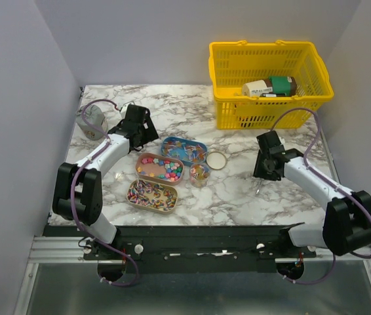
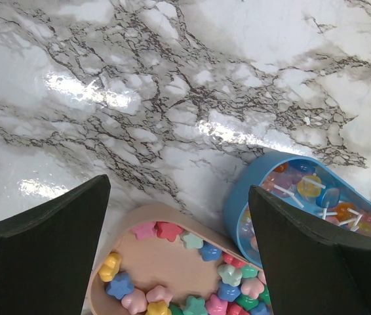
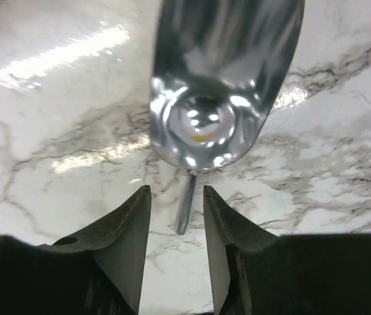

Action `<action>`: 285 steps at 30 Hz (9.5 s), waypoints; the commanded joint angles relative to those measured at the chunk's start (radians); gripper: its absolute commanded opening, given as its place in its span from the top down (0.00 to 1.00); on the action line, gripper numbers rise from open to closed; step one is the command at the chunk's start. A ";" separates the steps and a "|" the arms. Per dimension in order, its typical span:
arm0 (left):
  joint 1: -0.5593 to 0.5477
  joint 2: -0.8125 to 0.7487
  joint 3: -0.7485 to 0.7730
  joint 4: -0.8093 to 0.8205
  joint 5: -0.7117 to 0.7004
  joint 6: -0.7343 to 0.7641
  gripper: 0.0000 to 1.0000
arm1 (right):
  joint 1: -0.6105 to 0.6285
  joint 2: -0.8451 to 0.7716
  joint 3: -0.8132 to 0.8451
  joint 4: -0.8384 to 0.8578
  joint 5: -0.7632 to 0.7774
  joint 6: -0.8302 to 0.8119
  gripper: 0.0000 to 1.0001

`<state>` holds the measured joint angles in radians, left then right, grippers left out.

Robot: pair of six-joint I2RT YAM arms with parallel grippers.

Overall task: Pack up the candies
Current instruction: Place the spatula at the center of the board, then pick up the bottle lid at the center of the board, then close the bottle lid on the packing bottle.

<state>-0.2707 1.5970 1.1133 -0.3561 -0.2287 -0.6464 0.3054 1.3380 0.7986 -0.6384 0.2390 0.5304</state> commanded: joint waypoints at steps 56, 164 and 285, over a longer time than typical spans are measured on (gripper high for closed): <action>0.071 -0.161 0.072 -0.210 0.202 0.036 0.01 | 0.152 0.093 0.206 0.276 -0.023 -0.159 0.99; -0.266 -0.089 0.241 -0.337 0.640 -0.351 0.87 | 0.865 0.164 0.304 0.436 0.605 -0.478 0.24; -0.302 0.006 -0.171 0.155 0.569 -0.036 0.37 | 0.337 0.124 0.067 0.347 -0.537 0.278 0.55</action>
<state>-0.5652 1.5909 0.9504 -0.2173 0.3412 -0.7021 0.6460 1.4700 0.8253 -0.2516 -0.2771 0.8288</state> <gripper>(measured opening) 0.628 0.452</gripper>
